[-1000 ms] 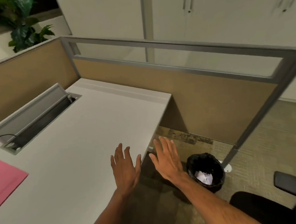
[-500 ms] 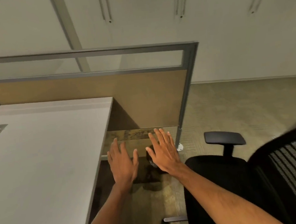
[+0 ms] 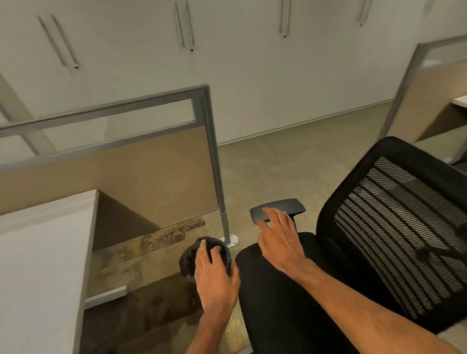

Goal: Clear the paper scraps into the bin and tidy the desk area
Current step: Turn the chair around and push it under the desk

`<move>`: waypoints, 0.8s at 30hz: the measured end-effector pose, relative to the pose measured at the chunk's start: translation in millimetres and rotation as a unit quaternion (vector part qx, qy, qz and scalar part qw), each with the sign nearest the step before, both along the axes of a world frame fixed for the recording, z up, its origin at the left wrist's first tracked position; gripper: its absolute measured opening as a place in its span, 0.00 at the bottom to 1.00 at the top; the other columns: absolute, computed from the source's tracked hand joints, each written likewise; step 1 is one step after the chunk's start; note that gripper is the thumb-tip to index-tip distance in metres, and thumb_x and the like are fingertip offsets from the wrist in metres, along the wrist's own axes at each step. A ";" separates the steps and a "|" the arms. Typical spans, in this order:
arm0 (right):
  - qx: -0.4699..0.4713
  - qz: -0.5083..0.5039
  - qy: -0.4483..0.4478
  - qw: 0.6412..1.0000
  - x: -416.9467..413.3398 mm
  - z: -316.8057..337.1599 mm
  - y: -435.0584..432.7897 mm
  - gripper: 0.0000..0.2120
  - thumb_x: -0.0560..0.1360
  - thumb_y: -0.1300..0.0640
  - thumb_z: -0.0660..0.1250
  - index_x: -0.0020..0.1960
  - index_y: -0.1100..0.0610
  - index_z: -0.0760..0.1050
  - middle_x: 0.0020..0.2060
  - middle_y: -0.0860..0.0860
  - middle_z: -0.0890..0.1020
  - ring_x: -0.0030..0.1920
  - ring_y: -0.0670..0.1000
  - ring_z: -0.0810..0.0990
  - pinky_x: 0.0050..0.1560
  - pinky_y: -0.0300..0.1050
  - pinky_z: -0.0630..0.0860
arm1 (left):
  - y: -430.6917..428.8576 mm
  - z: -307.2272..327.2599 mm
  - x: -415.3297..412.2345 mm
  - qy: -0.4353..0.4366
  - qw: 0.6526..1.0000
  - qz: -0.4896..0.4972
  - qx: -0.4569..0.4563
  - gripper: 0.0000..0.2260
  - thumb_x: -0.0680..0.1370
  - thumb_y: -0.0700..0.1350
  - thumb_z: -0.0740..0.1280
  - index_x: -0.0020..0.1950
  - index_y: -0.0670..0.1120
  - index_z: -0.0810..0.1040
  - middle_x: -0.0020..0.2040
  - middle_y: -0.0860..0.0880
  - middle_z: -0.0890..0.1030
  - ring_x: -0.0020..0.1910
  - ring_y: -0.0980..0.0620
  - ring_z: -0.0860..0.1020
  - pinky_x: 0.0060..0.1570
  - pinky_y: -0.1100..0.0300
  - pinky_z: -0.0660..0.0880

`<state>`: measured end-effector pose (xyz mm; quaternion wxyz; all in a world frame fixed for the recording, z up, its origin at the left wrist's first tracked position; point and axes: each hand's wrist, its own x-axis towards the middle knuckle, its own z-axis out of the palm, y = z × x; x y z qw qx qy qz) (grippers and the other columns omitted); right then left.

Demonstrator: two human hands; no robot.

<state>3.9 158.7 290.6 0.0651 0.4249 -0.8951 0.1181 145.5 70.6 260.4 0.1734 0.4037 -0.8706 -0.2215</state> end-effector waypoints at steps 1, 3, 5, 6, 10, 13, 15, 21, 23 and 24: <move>0.003 -0.017 0.002 1.000 -11.5 1.1 14.3 0.18 0.77 0.58 0.61 0.66 0.57 0.70 0.71 0.59 0.66 0.73 0.58 0.62 0.74 0.57 0.57 | 13.3 -2.1 -11.1 -0.003 1.000 -0.015 0.001 0.24 0.77 0.51 0.67 0.71 0.47 0.66 0.77 0.45 0.58 0.75 0.46 0.58 0.72 0.50 0.62; 0.009 -0.052 0.019 0.998 -35.3 5.2 44.4 0.17 0.77 0.56 0.61 0.65 0.57 0.71 0.71 0.59 0.67 0.73 0.58 0.62 0.73 0.57 0.59 | 42.2 -6.2 -34.8 -0.004 0.999 -0.046 0.004 0.24 0.78 0.52 0.66 0.71 0.47 0.66 0.77 0.45 0.57 0.76 0.47 0.58 0.71 0.52 0.62; 0.017 -0.079 0.036 0.996 -59.1 12.9 72.3 0.16 0.77 0.55 0.61 0.64 0.56 0.73 0.71 0.58 0.67 0.72 0.57 0.62 0.73 0.56 0.59 | 72.5 -8.7 -58.2 -0.002 0.997 -0.075 0.018 0.24 0.78 0.53 0.65 0.72 0.48 0.65 0.78 0.46 0.56 0.76 0.47 0.56 0.72 0.53 0.62; 0.017 -0.092 0.042 0.995 -71.7 17.3 86.7 0.16 0.77 0.55 0.61 0.64 0.56 0.73 0.71 0.57 0.67 0.72 0.57 0.63 0.73 0.56 0.59 | 89.0 -9.1 -70.3 -0.002 0.996 -0.087 0.027 0.25 0.78 0.53 0.64 0.73 0.48 0.64 0.78 0.46 0.54 0.76 0.48 0.56 0.72 0.52 0.61; 0.024 -0.130 0.072 0.989 -128.1 36.7 147.4 0.16 0.77 0.55 0.61 0.64 0.55 0.72 0.69 0.57 0.67 0.71 0.58 0.62 0.73 0.56 0.58 | 157.5 -7.6 -123.1 0.025 0.989 -0.133 0.062 0.25 0.78 0.52 0.65 0.73 0.49 0.63 0.78 0.47 0.53 0.77 0.49 0.54 0.72 0.53 0.63; 0.043 -0.147 0.081 0.985 -171.0 51.9 186.5 0.18 0.77 0.55 0.62 0.67 0.55 0.69 0.72 0.58 0.64 0.73 0.59 0.59 0.75 0.59 0.53 | 201.0 -1.6 -166.8 0.040 0.983 -0.157 0.087 0.25 0.78 0.52 0.66 0.73 0.49 0.63 0.79 0.48 0.51 0.77 0.50 0.53 0.71 0.53 0.64; 0.056 -0.163 0.076 0.982 -199.8 58.7 212.1 0.20 0.77 0.57 0.61 0.69 0.54 0.67 0.73 0.58 0.61 0.75 0.60 0.55 0.75 0.61 0.48 | 227.9 5.2 -199.3 0.051 0.979 -0.170 0.097 0.25 0.78 0.51 0.66 0.72 0.49 0.64 0.79 0.48 0.50 0.77 0.50 0.54 0.71 0.53 0.65; 0.089 -0.211 0.048 0.972 -265.2 72.8 265.3 0.31 0.74 0.65 0.63 0.73 0.47 0.60 0.77 0.57 0.55 0.76 0.64 0.47 0.71 0.71 0.38 | 292.9 40.5 -294.8 0.085 0.968 -0.202 0.120 0.26 0.80 0.51 0.63 0.74 0.43 0.61 0.79 0.45 0.49 0.78 0.47 0.50 0.73 0.52 0.60; 0.088 -0.213 0.027 0.973 -278.8 73.8 274.9 0.34 0.73 0.67 0.63 0.74 0.46 0.58 0.76 0.56 0.55 0.76 0.65 0.46 0.69 0.73 0.37 | 306.8 49.9 -318.6 0.091 0.967 -0.201 0.128 0.25 0.80 0.49 0.63 0.74 0.42 0.61 0.79 0.44 0.49 0.78 0.47 0.50 0.73 0.52 0.59; 0.087 -0.215 0.010 0.973 -284.5 73.4 279.1 0.34 0.74 0.67 0.63 0.74 0.46 0.58 0.76 0.56 0.55 0.76 0.66 0.45 0.68 0.74 0.38 | 311.7 53.4 -328.1 0.091 0.967 -0.198 0.133 0.25 0.80 0.48 0.63 0.74 0.42 0.61 0.79 0.43 0.49 0.77 0.46 0.50 0.73 0.52 0.59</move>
